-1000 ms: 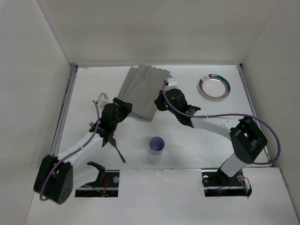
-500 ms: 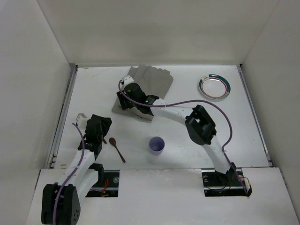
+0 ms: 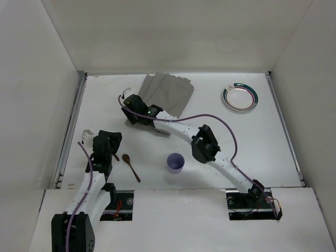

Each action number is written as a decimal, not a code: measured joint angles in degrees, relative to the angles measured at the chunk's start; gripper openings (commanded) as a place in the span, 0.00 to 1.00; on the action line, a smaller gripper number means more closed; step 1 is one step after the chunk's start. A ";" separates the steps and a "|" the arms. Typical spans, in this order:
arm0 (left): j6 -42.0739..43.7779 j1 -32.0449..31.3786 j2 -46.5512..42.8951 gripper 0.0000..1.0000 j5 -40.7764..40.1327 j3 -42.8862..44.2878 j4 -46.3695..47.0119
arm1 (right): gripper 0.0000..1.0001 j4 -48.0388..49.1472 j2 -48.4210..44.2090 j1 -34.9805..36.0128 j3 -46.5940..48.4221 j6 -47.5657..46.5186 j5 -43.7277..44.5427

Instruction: Set the dinner table for one person

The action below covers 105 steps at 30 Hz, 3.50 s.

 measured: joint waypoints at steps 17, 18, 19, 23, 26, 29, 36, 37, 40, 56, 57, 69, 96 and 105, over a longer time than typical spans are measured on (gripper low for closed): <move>-0.04 1.14 2.67 0.52 1.84 0.00 3.08 | 0.37 -13.62 6.88 1.66 15.13 -2.29 2.54; -0.07 1.27 2.75 0.52 1.88 0.00 3.37 | 0.37 -13.97 7.21 1.64 15.91 -2.36 2.56; -0.13 1.27 2.84 0.52 1.95 0.00 3.69 | 0.39 -14.34 7.52 1.64 16.59 -2.64 2.58; -0.20 1.29 3.52 0.52 2.34 0.00 4.59 | 0.48 -14.93 8.35 1.68 17.81 -4.00 2.99; -0.20 1.29 3.50 0.52 2.54 0.00 4.87 | 0.34 -15.32 8.66 1.68 17.90 -5.05 3.32; -0.24 1.29 3.50 0.52 2.69 -0.02 5.20 | 0.19 -15.52 8.76 1.68 17.90 -5.55 3.32; -0.39 1.29 3.87 0.52 2.93 -0.74 6.19 | 0.00 -16.33 8.76 1.66 18.21 -5.01 3.50; -0.39 1.29 4.22 0.53 2.95 -0.74 6.29 | 0.00 -16.68 8.76 1.66 18.64 -4.55 3.54; -0.46 1.25 5.66 0.57 3.04 -0.74 7.06 | 0.00 -18.86 8.94 1.64 22.12 -2.75 3.56; -1.07 -2.54 33.92 0.57 3.39 7.80 21.92 | 0.00 -25.16 9.55 -1.07 32.48 5.77 -2.16; -1.03 -2.60 34.38 0.56 3.10 8.02 22.27 | 0.00 -25.70 9.51 -1.36 32.48 6.14 -2.75; -0.68 -3.02 42.47 0.12 1.33 13.31 21.86 | 0.00 -16.87 -20.87 -7.61 -9.79 9.92 -8.59; 0.68 -9.77 30.64 0.38 -7.06 6.75 17.44 | 0.04 38.77 -89.96 -30.75 -119.67 56.43 -0.39; 11.10 -13.60 41.09 0.60 -4.90 24.33 12.00 | 0.04 39.41 -88.70 -31.34 -117.09 53.24 -0.31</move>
